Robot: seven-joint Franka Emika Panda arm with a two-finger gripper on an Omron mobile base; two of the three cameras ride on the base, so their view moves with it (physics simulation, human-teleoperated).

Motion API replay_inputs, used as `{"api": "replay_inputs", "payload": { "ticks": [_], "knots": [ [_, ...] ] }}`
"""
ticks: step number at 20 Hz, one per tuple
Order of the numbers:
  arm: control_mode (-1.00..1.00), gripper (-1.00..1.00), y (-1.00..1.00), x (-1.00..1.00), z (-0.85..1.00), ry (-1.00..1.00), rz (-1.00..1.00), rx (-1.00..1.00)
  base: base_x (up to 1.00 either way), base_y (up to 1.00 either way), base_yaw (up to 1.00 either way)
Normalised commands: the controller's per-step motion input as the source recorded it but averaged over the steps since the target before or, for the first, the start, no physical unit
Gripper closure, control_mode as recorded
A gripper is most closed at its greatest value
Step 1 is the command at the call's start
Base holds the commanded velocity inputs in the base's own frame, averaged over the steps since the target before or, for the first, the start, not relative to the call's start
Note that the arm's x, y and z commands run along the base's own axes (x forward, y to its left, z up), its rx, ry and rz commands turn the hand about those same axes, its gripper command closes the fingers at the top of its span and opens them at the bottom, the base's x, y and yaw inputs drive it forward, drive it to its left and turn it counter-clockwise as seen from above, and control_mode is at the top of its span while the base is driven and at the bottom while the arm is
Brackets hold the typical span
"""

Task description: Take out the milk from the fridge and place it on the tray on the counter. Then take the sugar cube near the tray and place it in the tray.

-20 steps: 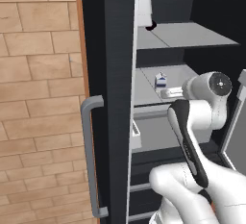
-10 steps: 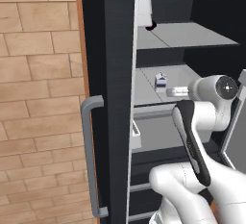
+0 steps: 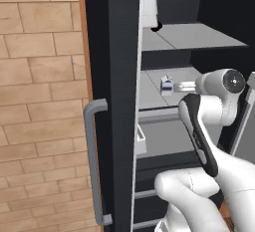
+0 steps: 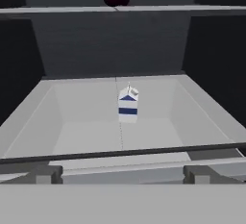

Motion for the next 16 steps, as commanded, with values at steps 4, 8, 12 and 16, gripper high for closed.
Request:
{"api": "replay_inputs", "payload": {
  "ticks": [4,8,12,16],
  "knots": [
    [-1.0,-1.0,0.0,0.07,0.04,0.0,-0.12,0.0,0.0,0.0,0.0],
    [-1.0,-1.0,0.0,0.07,0.0,0.0,-0.14,0.0,0.0,0.0,0.0],
    [-1.0,-1.0,0.0,0.2,0.0,0.0,-0.06,0.0,0.0,0.0,0.0],
    [-1.0,-1.0,0.0,0.12,-0.03,0.0,0.0,0.0,0.0,0.0,0.0]
  ]
}}
